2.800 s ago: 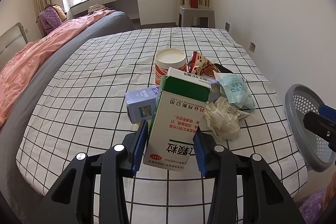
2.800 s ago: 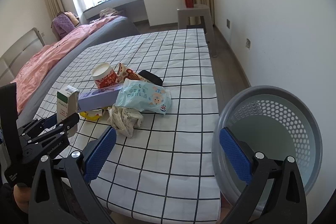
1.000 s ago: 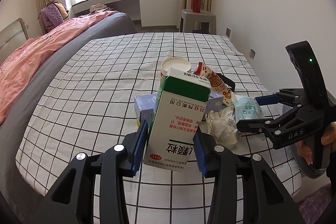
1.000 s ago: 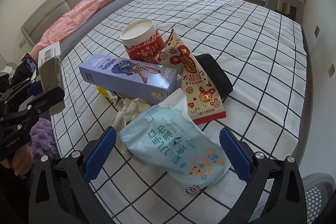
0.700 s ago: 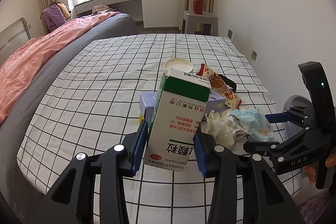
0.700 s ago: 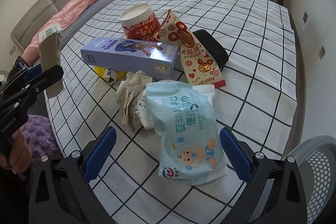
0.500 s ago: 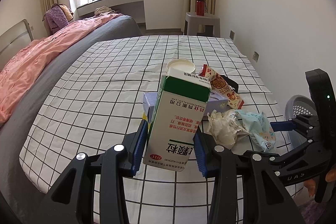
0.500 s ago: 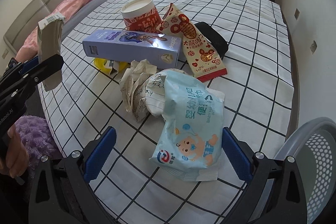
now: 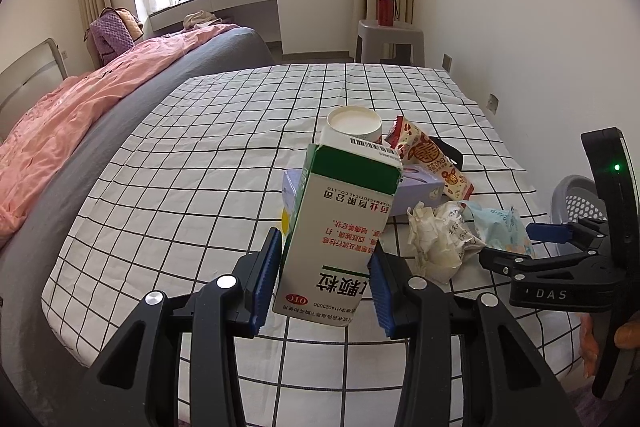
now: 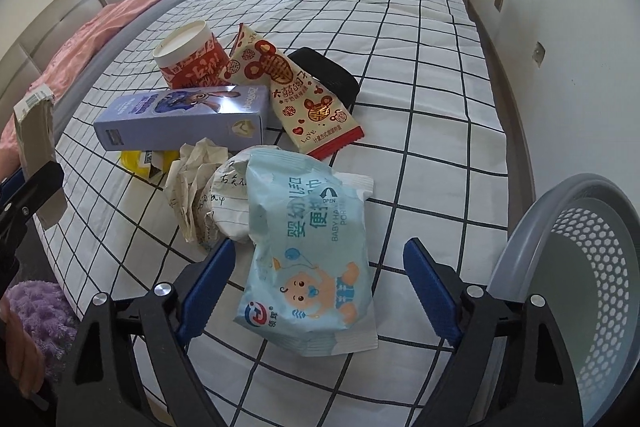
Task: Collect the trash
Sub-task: 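Carry both items over the grey wastebasket and open both tools to drop them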
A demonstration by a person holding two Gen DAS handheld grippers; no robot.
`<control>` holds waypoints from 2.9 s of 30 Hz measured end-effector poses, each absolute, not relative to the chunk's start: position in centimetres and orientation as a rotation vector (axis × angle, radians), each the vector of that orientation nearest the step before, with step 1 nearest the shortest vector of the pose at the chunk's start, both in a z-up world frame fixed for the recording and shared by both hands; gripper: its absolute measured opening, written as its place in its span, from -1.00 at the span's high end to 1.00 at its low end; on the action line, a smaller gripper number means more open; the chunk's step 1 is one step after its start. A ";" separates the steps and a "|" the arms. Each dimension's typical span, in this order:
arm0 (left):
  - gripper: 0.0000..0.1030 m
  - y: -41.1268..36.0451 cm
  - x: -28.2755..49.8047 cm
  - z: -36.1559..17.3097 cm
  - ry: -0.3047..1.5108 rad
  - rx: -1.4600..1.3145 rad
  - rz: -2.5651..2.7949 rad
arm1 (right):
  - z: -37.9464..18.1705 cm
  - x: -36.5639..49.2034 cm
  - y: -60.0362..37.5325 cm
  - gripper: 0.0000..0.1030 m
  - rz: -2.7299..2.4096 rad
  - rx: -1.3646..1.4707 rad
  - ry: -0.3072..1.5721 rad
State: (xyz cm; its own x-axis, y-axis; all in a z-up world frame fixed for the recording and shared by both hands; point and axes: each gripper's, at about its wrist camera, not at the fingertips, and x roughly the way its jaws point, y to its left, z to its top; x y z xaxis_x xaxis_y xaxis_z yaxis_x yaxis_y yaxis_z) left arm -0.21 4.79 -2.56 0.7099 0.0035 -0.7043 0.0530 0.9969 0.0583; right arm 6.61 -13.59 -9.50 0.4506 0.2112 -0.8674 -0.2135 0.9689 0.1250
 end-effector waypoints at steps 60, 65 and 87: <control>0.21 -17.6 -0.2 -1.8 0.781 0.289 -0.481 | -4.7 -7.1 -36.8 -0.12 -0.192 0.302 0.874; 0.21 -20.2 0.2 -1.9 0.784 0.296 -0.543 | -5.0 -7.0 -37.8 -0.12 -0.224 0.326 0.878; -0.30 -23.9 0.8 -4.4 0.865 0.289 -0.639 | -5.6 -6.7 -39.2 -0.53 -0.271 0.367 0.889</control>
